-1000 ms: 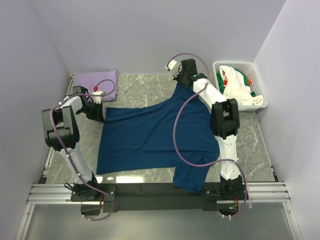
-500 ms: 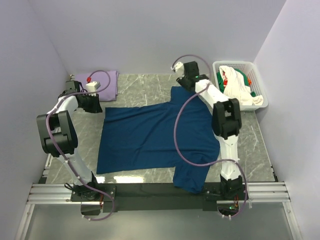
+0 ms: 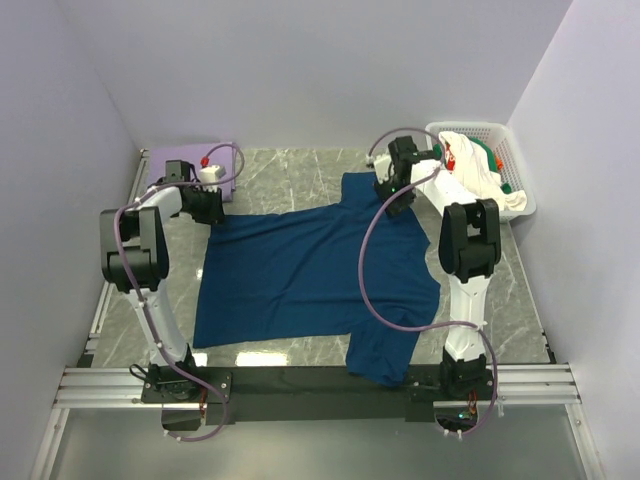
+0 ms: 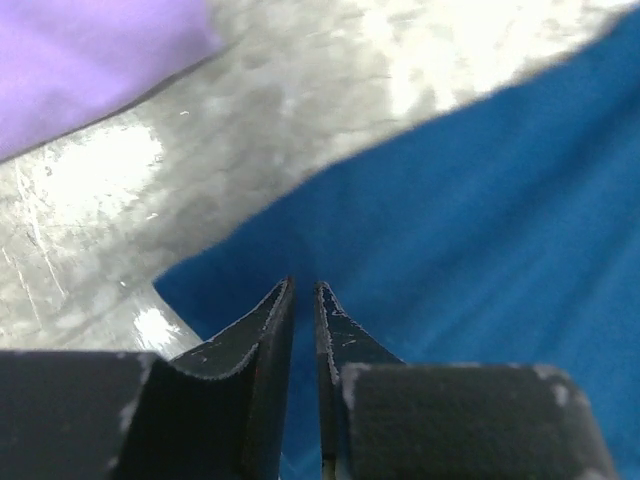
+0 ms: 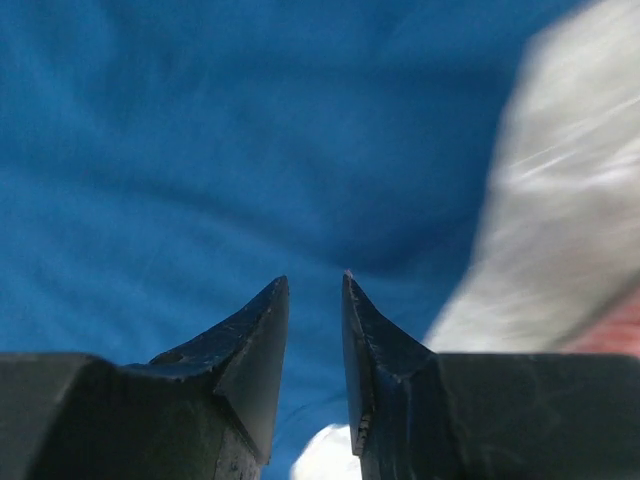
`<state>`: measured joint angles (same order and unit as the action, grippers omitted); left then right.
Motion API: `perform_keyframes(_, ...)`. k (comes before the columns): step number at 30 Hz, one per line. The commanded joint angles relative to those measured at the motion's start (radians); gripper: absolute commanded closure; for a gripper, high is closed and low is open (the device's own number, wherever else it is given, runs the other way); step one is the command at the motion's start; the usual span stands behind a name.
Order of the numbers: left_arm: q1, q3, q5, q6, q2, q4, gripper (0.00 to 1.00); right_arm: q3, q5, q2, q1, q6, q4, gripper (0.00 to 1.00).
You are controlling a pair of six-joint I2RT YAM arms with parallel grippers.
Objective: Fold and stack the t-shirts
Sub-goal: Flatten the tshirt out
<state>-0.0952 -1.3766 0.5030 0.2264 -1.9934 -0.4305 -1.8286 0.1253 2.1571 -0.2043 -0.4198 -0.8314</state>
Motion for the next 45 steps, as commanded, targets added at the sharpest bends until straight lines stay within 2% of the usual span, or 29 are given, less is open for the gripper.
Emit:
perform_keyframes(1,-0.006,-0.074,-0.075,-0.064,-0.048,0.015,0.81,0.043,0.048,0.023,-0.004,0.016,-0.106,0.66)
perform_keyframes(7,-0.012,-0.122,-0.188,-0.104,-0.097,0.065,0.82,0.002,-0.047,0.110,0.017,0.009,-0.153,0.66)
perform_keyframes(11,-0.027,-0.167,-0.195,-0.121,-0.131,0.078,0.81,-0.038,-0.070,0.152,0.028,0.000,-0.184,0.66)
perform_keyframes(15,-0.032,-0.185,-0.114,-0.101,-0.139,0.075,0.76,-0.060,-0.063,0.150,0.028,-0.013,-0.186,0.66)
perform_keyframes(19,-0.035,-0.171,-0.054,-0.075,-0.068,0.107,0.70,-0.046,0.008,0.086,0.028,-0.036,-0.175,0.64)
perform_keyframes(23,-0.041,-0.179,0.051,-0.013,-0.015,0.058,0.68,-0.064,0.075,0.031,0.029,-0.043,-0.186,0.62)
perform_keyframes(27,-0.041,-0.119,0.095,0.002,0.068,0.018,0.67,-0.060,0.065,-0.013,0.037,-0.028,-0.160,0.62)
perform_keyframes(35,-0.041,-0.003,0.060,0.002,0.108,-0.037,0.66,-0.044,0.050,0.029,0.066,0.006,-0.163,0.63)
perform_keyframes(45,-0.041,0.151,-0.016,0.070,0.125,-0.089,0.66,0.126,0.010,0.010,0.071,-0.017,-0.146,0.63)
